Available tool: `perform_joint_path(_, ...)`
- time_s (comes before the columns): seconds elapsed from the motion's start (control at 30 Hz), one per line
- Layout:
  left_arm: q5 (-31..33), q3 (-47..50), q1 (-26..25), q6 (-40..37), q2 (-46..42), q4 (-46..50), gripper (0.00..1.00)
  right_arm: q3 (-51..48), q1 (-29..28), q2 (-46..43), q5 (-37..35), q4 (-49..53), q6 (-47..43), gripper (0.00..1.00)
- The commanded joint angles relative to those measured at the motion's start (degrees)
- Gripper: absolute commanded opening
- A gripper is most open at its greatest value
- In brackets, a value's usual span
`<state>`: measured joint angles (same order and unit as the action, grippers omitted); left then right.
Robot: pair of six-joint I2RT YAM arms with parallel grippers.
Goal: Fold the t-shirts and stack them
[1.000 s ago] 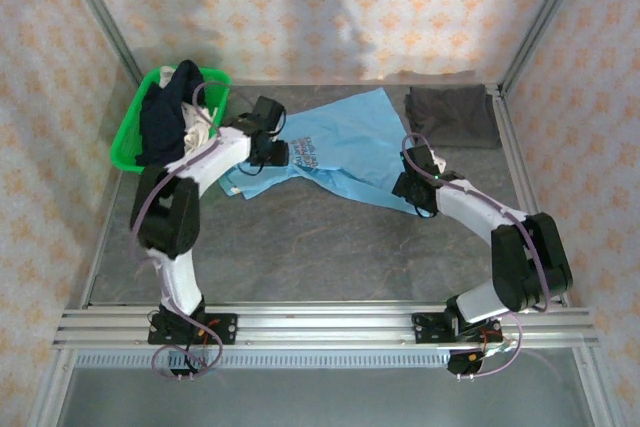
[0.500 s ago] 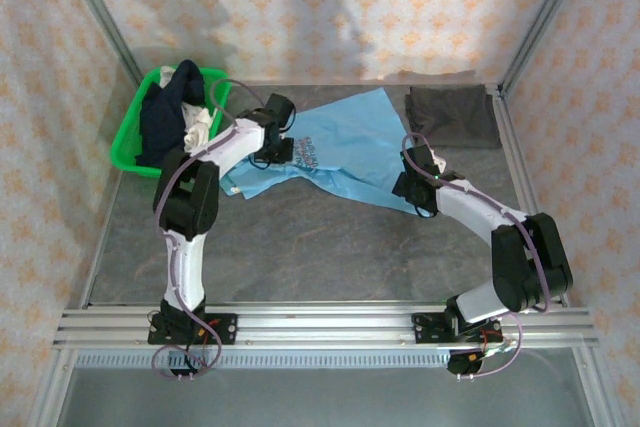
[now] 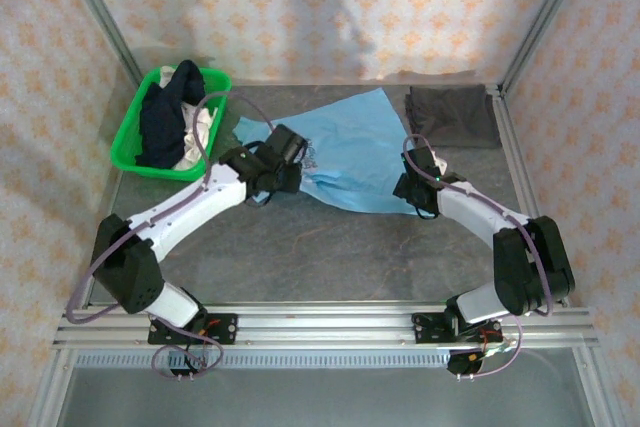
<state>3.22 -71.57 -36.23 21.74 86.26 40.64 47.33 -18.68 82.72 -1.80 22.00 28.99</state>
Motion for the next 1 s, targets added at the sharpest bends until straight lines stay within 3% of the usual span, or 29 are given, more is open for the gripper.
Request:
perform_joint_path(0.0, -4.2, 6.7, -2.6, 4.9, -1.6, -3.4, 0.40, -1.1, 0.2, -0.8, -3.9, 2.2, 1.1, 0.64)
perform_joint_path(0.07, -5.3, 10.8, -2.4, 6.1, -3.9, -5.6, 0.56, -1.0, 0.2, -0.3, -5.2, 2.7, 1.3, 0.64)
perform_joint_path(0.23, -4.0, 15.9, 4.6, 6.8, -9.7, -7.5, 0.69, 0.0, 0.2, 1.3, -6.1, 3.3, 1.4, 0.64)
perform_joint_path(0.4, -4.9, 18.2, 15.5, 6.9, -7.1, -12.1, 0.67, 1.5, 0.3, 3.2, -5.8, 2.5, 1.5, 0.64)
perform_joint_path(0.6, -8.9, 11.9, 17.5, 5.8, 7.9, -17.3, 0.70, 2.2, 0.3, 5.0, -4.5, 1.7, 1.6, 0.64)
perform_joint_path(0.7, -10.7, 11.1, 17.6, 6.4, 11.9, -19.2, 0.57, 2.2, 0.2, 5.0, -4.2, 1.7, 1.5, 0.63)
perform_joint_path(0.9, -11.6, 13.3, 17.4, 6.5, 10.0, -18.6, 0.03, 1.9, 0.2, 3.8, -4.9, 2.2, 1.1, 0.63)
perform_joint_path(0.97, -11.6, 15.3, 17.0, 6.6, 6.9, -17.6, 0.00, 1.6, 0.3, 2.9, -4.8, 2.3, 1.1, 0.63)
